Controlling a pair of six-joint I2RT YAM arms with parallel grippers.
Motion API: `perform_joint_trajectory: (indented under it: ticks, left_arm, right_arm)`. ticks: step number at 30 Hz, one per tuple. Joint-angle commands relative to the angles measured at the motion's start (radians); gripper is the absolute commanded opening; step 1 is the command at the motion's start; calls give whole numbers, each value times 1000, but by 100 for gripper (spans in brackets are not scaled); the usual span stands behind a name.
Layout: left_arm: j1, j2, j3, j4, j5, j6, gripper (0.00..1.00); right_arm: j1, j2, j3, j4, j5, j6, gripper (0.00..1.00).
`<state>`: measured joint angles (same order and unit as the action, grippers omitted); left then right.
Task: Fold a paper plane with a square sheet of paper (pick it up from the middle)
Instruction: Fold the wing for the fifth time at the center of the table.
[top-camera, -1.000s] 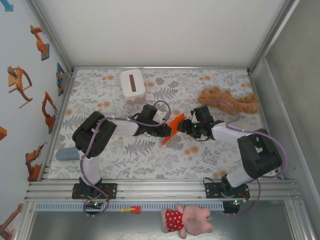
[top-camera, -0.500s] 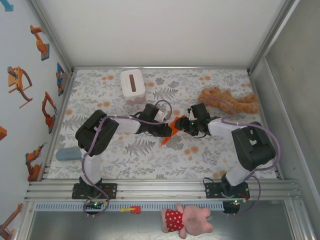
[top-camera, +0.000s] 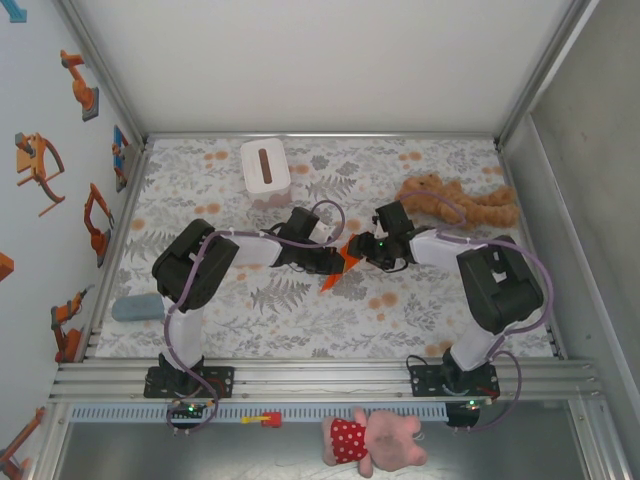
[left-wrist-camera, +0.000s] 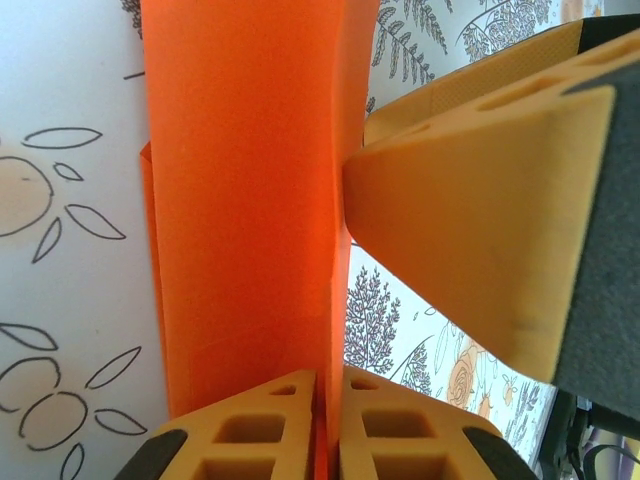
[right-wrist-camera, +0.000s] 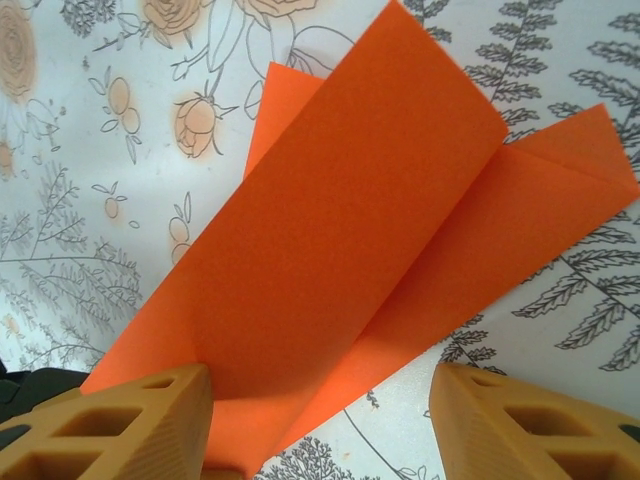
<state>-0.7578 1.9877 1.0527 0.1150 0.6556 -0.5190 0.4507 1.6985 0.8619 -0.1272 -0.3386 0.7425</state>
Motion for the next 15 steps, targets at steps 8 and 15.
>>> perform_joint_trajectory:
  ticks: [8, 15]
  left_arm:
    - [5, -21, 1, -23, 25, 9, 16]
    - [4, -47, -9, -22, 21, 8, 20]
  right_arm:
    - [2, 75, 35, -79, 131, 6, 56]
    - [2, 107, 59, -119, 146, 11, 54]
